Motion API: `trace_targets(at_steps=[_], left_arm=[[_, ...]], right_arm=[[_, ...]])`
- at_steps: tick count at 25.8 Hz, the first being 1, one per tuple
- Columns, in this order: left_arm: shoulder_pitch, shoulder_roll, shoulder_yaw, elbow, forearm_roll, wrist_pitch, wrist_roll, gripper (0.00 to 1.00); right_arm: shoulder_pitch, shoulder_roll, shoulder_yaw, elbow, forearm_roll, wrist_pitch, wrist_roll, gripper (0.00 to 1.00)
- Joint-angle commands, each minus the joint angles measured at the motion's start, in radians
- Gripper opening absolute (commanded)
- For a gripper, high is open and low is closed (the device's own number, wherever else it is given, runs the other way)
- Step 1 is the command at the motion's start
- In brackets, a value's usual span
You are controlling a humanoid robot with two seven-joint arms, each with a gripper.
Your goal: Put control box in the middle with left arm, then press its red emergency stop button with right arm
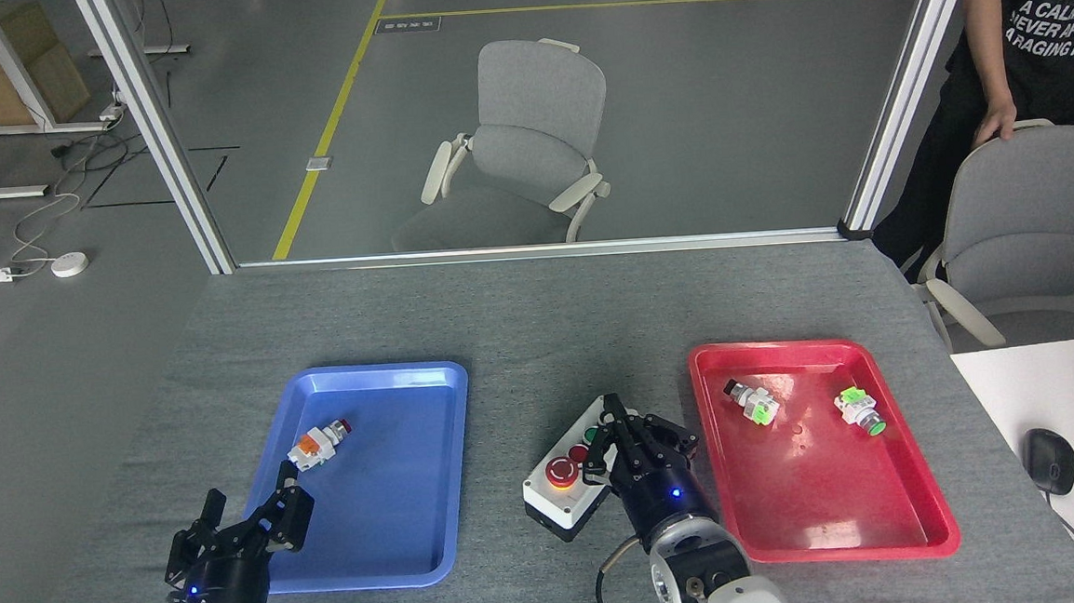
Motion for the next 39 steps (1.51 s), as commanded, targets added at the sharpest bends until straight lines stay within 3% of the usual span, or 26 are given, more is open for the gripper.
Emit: trace_targets(at_steps=[1,2,3,4,7,12,17,30,39], left_arm=[[0.001,0.0,0.0,0.0,0.0,-0.001,-0.001,0.99],[0.0,0.0,0.0,0.0,0.0,-0.001,-0.001,0.99],[0.001,0.0,0.0,0.0,0.0,-0.001,-0.001,0.99],[0.001,0.0,0.0,0.0,0.0,-0.001,-0.001,0.99],[0.0,0.0,0.0,0.0,0.0,-0.001,-0.001,0.99],[0.0,0.0,0.0,0.0,0.0,-0.001,-0.001,0.99],[0.0,0.0,0.0,0.0,0.0,-0.001,-0.001,0.99],[0.0,0.0,0.0,0.0,0.0,-0.001,-0.001,0.99],[0.0,0.0,0.002,0.0,0.0,-0.001,-0.001,0.99]], right_arm=[[0.04,-0.034,-0.105,-0.047,0.0,-0.008,0.0,0.73],[0.055,-0.045,-0.136,-0.063,0.0,-0.006,-0.002,0.87],[0.07,-0.053,-0.162,-0.082,0.0,-0.008,0.0,0.95],[0.087,-0.062,-0.186,-0.103,0.0,-0.008,-0.002,0.97],[0.13,-0.099,-0.271,-0.158,0.0,-0.011,-0.002,0.98],[0.195,-0.105,-0.361,-0.211,-0.003,-0.031,0.001,0.98],[0.253,-0.138,-0.426,-0.269,-0.101,-0.035,0.006,0.98],[0.262,-0.211,-0.412,-0.29,-0.109,-0.06,-0.003,0.98],[0.281,-0.224,-0.409,-0.306,-0.107,-0.121,-0.1,0.98]])
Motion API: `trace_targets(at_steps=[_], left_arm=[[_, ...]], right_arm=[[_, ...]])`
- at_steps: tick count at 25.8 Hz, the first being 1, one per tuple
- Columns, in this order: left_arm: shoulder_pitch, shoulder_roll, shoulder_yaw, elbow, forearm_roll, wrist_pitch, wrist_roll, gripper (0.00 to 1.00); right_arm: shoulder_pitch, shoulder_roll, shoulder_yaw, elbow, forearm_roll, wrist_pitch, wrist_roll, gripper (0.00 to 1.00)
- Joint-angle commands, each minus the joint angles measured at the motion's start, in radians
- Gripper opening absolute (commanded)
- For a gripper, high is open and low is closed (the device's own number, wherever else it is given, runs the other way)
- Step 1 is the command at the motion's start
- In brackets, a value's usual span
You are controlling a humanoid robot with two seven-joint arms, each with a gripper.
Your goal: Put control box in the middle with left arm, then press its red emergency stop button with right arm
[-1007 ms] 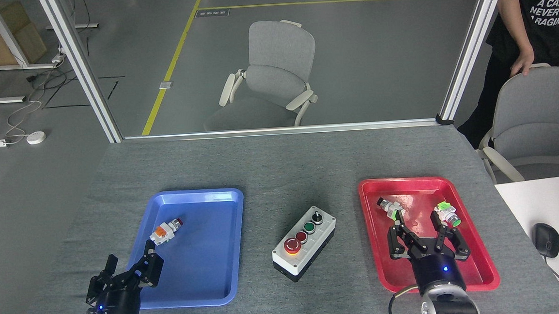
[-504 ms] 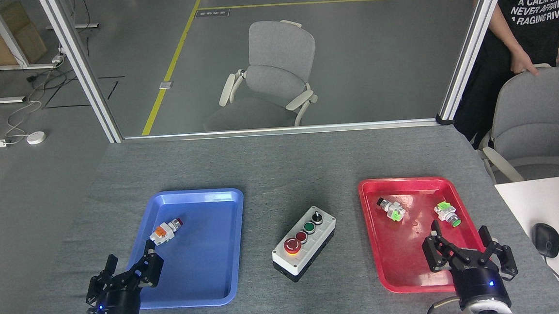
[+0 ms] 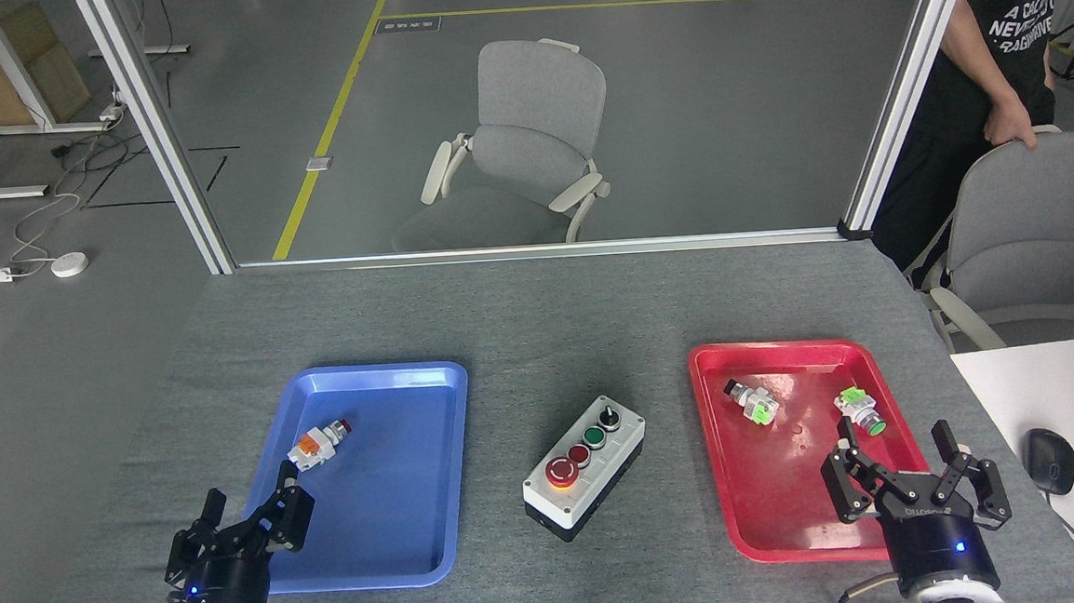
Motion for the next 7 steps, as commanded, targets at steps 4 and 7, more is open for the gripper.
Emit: trace_targets(at_steps=[4,7], left_arm=[[0.0,0.0,0.0,0.0,0.0,0.0,0.0,0.99],[0.0,0.0,0.0,0.0,0.0,0.0,0.0,0.99]], right_arm=[[0.006,-0.008,0.0,-0.001,0.0,-0.049,-0.02,0.98],[0.014,-0.008,0.0,0.001,0.0,-0.05,-0.017,0.98]])
